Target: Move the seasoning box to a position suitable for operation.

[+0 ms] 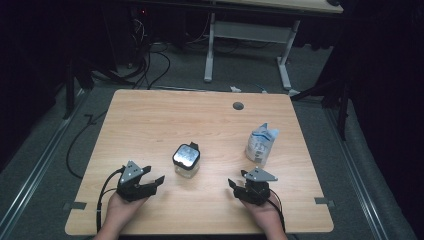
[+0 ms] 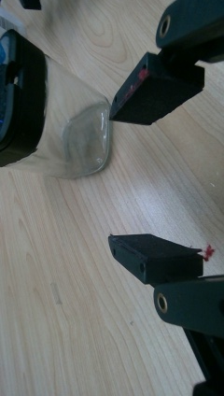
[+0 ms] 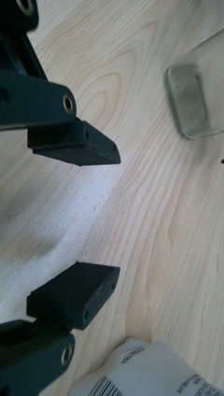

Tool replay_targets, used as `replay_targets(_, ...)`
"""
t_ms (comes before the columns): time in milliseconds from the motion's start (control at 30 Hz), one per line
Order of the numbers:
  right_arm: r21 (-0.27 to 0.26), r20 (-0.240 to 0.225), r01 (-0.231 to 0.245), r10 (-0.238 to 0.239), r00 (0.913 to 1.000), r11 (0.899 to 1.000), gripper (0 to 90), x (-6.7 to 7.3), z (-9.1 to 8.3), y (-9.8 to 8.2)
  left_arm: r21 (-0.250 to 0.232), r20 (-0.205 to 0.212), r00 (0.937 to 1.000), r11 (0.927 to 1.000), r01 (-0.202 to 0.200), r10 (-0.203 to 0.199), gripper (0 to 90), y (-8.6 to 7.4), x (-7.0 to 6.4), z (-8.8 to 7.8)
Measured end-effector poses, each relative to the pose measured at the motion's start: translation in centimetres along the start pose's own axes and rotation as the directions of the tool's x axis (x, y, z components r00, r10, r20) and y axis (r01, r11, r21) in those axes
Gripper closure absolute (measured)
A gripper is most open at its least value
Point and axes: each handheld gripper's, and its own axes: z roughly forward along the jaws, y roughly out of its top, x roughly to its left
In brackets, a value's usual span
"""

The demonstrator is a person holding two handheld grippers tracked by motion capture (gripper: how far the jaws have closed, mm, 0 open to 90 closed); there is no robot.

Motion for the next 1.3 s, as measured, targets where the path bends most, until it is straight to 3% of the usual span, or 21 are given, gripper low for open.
replay_targets(100, -0.004, -0.017, -0.006, 0.006, 0.9998, 1.000, 41.4, -0.2, 0.0, -0.1, 0.020, 0.011, 0.9999, 0.9997, 0.011, -0.011, 34.0, -0.1, 0.2, 0.2)
replay_targets(200, -0.017, -0.012, -0.027, 0.027, 0.9996, 0.999, 47.4, -0.7, -0.3, -0.4, 0.051, 0.012, 0.9998, 0.9986, -0.016, 0.016, 34.6, -0.2, 0.0, 0.6)
replay_targets(633, -0.032, 0.007, -0.034, 0.034, 0.9994, 0.999, 54.9, -1.7, -1.1, -0.6, 0.016, 0.007, 0.9997, 0.9996, 0.023, -0.024, 42.6, 0.1, 0.5, 0.4)
replay_targets(833, -0.022, 0.036, -0.031, 0.032, 0.9988, 0.999, 54.2, -1.6, -0.9, -0.6, 0.016, -0.015, 0.9999, 0.9999, -0.007, 0.007, 44.2, 0.4, 0.5, 0.4)
replay_targets(867, -0.020, 0.044, -0.040, 0.041, 0.9982, 0.999, 54.0, -1.6, -0.8, -0.6, 0.021, -0.033, 0.9994, 0.9997, -0.012, 0.013, 49.7, 0.3, 0.4, 0.6)
replay_targets(1133, -0.029, 0.058, -0.047, 0.048, 0.9971, 0.998, 52.0, -2.1, -1.0, -0.6, 0.007, -0.013, 0.9996, 0.9997, -0.025, 0.025, 59.8, 0.1, 0.5, 1.2)
replay_targets(1200, -0.032, 0.067, -0.039, 0.041, 0.9969, 0.999, 52.0, -2.1, -1.1, -0.7, 0.014, -0.024, 0.9979, 0.9981, -0.061, 0.061, 64.8, 0.0, 0.3, 1.3)
replay_targets(1300, -0.028, 0.061, -0.038, 0.040, 0.9973, 0.999, 51.8, -2.0, -1.1, -0.7, 0.031, -0.024, 0.9975, 0.9974, -0.065, 0.066, 66.6, -0.1, 0.3, 1.5)
